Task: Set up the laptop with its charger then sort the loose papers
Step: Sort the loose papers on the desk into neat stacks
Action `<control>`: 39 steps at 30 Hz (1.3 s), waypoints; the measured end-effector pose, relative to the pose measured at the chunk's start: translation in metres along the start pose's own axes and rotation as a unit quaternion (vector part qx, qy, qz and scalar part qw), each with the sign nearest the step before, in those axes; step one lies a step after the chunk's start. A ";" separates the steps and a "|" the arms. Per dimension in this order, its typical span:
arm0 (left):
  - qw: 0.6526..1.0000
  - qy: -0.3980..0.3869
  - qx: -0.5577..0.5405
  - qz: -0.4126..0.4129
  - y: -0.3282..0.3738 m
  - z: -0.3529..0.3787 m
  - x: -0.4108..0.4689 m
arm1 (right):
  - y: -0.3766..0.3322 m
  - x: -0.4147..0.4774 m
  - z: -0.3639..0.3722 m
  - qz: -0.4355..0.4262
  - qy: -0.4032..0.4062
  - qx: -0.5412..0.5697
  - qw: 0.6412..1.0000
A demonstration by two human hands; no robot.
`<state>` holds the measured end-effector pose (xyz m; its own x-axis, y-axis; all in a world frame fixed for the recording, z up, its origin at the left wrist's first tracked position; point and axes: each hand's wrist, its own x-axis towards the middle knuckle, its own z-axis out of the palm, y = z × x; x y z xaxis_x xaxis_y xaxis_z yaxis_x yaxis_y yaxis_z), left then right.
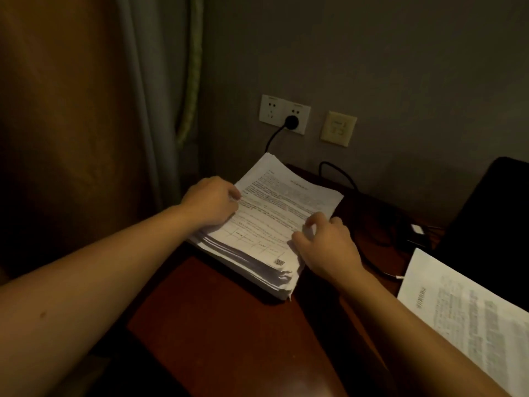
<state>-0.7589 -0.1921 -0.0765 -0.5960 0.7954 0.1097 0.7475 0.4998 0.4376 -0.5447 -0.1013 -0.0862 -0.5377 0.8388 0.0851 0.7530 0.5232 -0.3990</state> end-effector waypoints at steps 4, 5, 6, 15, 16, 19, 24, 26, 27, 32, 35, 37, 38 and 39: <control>0.999 -0.004 0.043 0.004 -0.001 0.007 0.002 | 0.001 -0.005 0.005 -0.021 -0.003 -0.065 0.998; 0.998 -0.007 0.060 0.003 0.002 0.008 0.002 | 0.001 -0.006 0.005 -0.026 -0.003 -0.073 0.997; 0.996 -0.013 0.083 0.002 0.005 0.008 0.002 | 0.002 -0.007 0.005 -0.029 -0.007 -0.077 0.997; 0.987 0.037 0.055 0.149 0.098 0.031 -0.033 | 0.075 -0.036 -0.036 -0.067 0.042 -0.036 0.996; 0.983 0.040 0.030 0.179 0.114 0.034 -0.041 | 0.090 -0.042 -0.043 -0.064 0.055 -0.045 0.995; 0.965 0.011 -0.047 0.259 0.158 0.047 -0.068 | 0.141 -0.064 -0.065 -0.029 0.088 -0.076 0.993; 0.947 -0.170 -0.099 0.255 0.209 0.085 -0.106 | 0.219 -0.105 -0.103 0.067 0.098 -0.089 0.989; 0.949 -0.204 -0.087 0.226 0.220 0.098 -0.111 | 0.241 -0.122 -0.114 0.092 0.089 -0.098 0.987; 0.950 -0.213 -0.077 0.216 0.225 0.104 -0.111 | 0.250 -0.129 -0.118 0.100 0.079 -0.104 0.986; 0.954 -0.234 -0.137 0.125 0.240 0.117 -0.107 | 0.271 -0.154 -0.117 0.106 0.033 -0.104 0.988; 0.941 -0.245 -0.203 0.113 0.240 0.118 -0.107 | 0.276 -0.159 -0.117 0.107 0.035 -0.105 0.988; 0.939 -0.241 -0.203 0.139 0.239 0.115 -0.110 | 0.279 -0.159 -0.122 0.113 0.056 -0.087 0.988; 0.939 -0.234 -0.195 0.157 0.239 0.113 -0.110 | 0.280 -0.158 -0.126 0.115 0.071 -0.075 0.988; 0.938 -0.230 -0.190 0.175 0.240 0.110 -0.110 | 0.283 -0.157 -0.130 0.111 0.084 -0.072 0.988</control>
<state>-0.4812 -0.1217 -0.0819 -0.0786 0.9955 -0.0520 0.6633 0.0912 0.7428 -0.1982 -0.0656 -0.0939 -0.2907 0.9424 0.1657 0.8981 0.3284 -0.2924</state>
